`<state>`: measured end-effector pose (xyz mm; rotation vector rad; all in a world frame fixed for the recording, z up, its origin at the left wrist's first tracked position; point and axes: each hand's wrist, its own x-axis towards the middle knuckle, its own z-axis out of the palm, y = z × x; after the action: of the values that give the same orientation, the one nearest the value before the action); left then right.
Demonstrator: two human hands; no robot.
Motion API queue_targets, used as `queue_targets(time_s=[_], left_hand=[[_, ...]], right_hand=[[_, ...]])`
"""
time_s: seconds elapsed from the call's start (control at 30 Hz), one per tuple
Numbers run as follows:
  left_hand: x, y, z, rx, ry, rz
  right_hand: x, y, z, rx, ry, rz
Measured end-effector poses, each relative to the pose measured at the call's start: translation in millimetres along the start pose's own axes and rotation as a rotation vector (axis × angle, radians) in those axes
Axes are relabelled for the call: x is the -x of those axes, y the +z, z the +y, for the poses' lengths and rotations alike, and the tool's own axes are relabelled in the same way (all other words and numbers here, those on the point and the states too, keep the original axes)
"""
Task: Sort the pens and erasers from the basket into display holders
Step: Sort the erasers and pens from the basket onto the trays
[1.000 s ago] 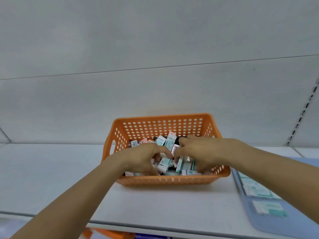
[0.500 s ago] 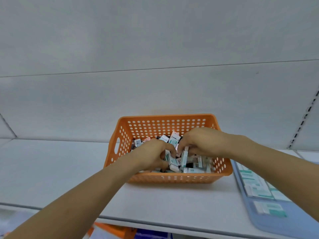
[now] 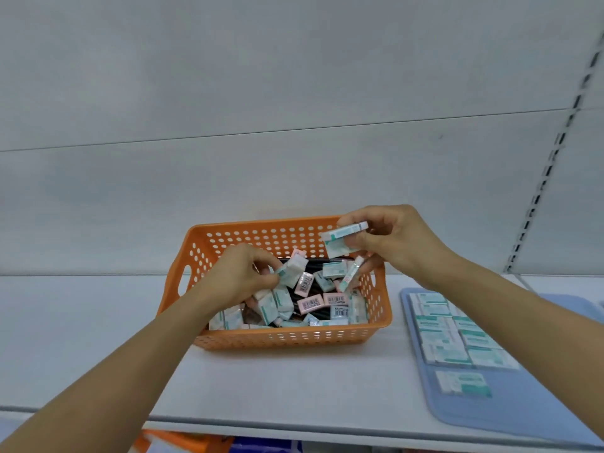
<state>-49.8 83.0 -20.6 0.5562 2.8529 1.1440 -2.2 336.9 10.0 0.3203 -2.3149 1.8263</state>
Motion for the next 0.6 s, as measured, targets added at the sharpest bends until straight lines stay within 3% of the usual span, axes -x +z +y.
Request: queue_targets(time_s=[0.17,0.4,0.6], left_hand=[[1,-4,19,0.198,-0.045,0.107],[8,6,44,0.323,-0.056,0.12],[21,18,81,0.447,-0.013,0.145]], right_hand=[[8,-4,2,-0.116,0.035,0.008],[17,-8,-2,-0.141,0.015,-0.009],[39,-55,12,-0.174,0.083,0.147]])
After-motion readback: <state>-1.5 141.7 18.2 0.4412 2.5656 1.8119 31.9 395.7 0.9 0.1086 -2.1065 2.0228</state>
